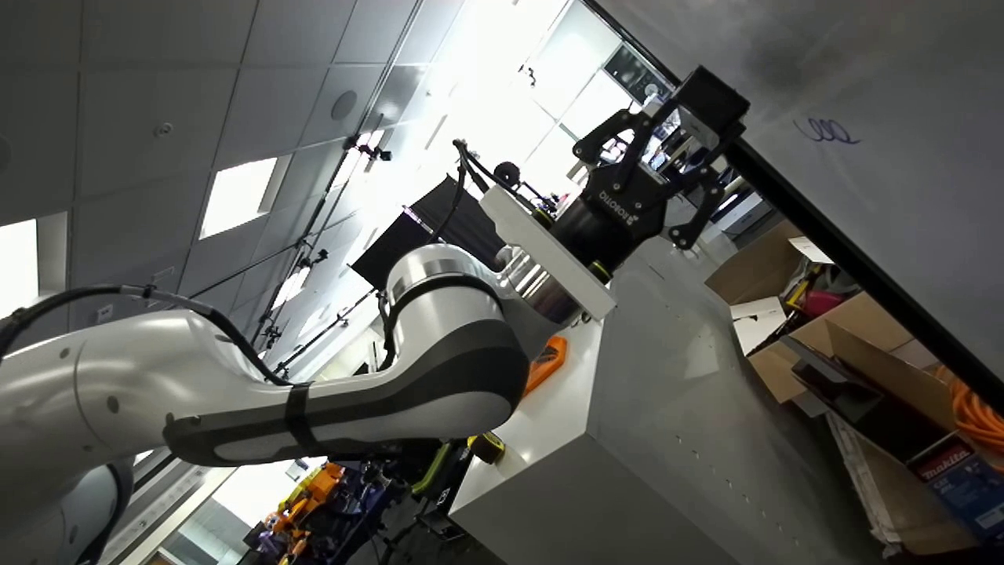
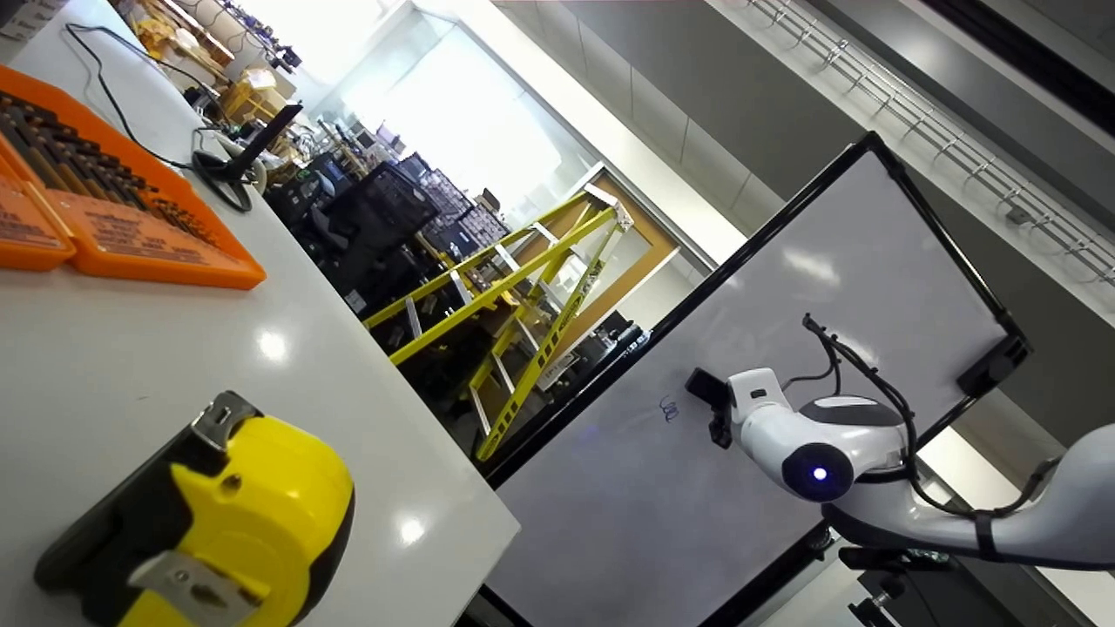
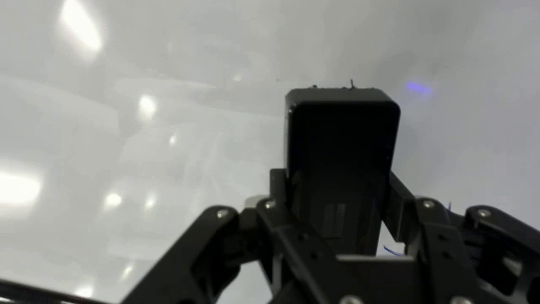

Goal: Pick up the duster from the table, rub the white board and put the duster back to the table

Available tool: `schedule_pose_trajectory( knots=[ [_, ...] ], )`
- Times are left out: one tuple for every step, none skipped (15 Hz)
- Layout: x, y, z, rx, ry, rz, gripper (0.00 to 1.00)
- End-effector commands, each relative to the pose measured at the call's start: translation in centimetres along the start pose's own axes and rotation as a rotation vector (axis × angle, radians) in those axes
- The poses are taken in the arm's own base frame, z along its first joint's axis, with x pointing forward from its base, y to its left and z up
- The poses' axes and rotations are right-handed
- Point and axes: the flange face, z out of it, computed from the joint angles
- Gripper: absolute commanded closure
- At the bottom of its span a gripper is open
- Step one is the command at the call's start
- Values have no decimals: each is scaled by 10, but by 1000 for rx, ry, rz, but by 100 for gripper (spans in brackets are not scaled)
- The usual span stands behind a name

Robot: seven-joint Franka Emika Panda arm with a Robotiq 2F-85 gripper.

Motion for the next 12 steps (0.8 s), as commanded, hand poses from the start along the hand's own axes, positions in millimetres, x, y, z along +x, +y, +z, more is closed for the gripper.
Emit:
schedule_pose_trajectory(
  knots=[
    [14,-8,14,-63,15,27,70],
    [16,-10,15,-61,26,44,70],
    [17,-13,17,-59,34,63,70],
    [18,-15,18,-54,40,83,70],
    [19,-17,19,-45,45,104,70],
    [18,-19,21,-35,50,124,70],
    [18,-20,23,-27,55,138,70],
    [17,-21,24,-11,64,160,70],
    [15,-21,26,9,77,184,70],
    [14,-21,27,26,89,202,70],
    [12,-20,29,46,109,217,70],
    [9,-19,31,63,124,231,70]
  ],
)
